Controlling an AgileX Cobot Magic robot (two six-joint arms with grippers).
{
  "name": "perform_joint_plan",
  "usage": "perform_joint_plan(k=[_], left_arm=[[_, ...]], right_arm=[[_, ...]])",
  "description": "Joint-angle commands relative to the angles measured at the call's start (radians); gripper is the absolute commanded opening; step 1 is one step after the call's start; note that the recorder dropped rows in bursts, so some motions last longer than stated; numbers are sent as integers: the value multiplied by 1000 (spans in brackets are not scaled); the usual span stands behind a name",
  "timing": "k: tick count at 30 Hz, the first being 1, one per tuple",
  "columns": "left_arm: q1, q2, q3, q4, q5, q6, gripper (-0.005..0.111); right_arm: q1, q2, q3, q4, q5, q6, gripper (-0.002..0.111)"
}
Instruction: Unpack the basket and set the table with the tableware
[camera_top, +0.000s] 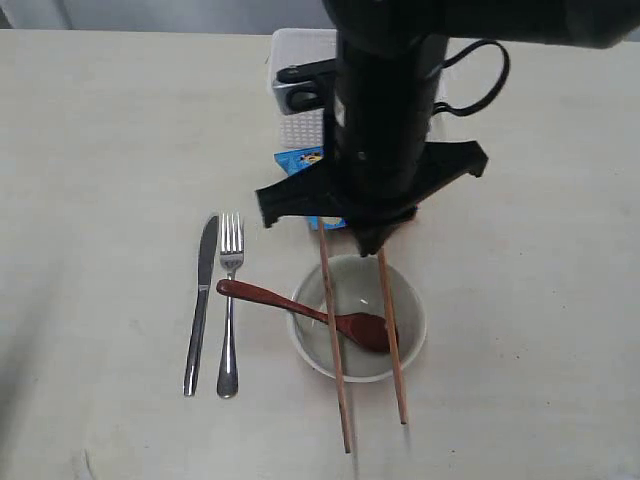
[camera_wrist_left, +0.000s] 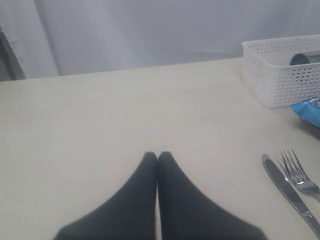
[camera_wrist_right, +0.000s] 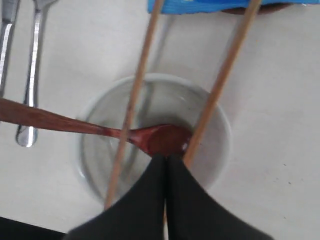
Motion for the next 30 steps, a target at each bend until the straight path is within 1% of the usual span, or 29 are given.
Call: perform_joint_plan(k=[1,3,5,8,12,16,22,25,30], left_arm=[[1,-3,4,5,-2,4,0],[1,-3,4,5,-2,4,0],[1,-3,4,5,-2,4,0],[1,-3,4,5,-2,4,0],[1,-3,4,5,-2,4,0],[1,-3,4,5,-2,4,0],[1,-3,4,5,-2,4,0],[1,-3,4,5,-2,4,0],[1,-3,4,5,-2,4,0]], right_arm=[[-96,-86,128,18,-23,-42,-1],[-138,-123,194,70,-78,-73,-1],[-157,-144,255,108,-132,-112,-1],[-157,-151,325,107,-193,-121,-1],[-157,-151,395,109,-325,-128,-1],[-157,-151,402,120,-398,-128,-1],[-157,-151,405,126,-406,-134,-1],[-157,-151,455,128,-457,-139,-1],[-155,-149,459,133,-494,-139,-1]])
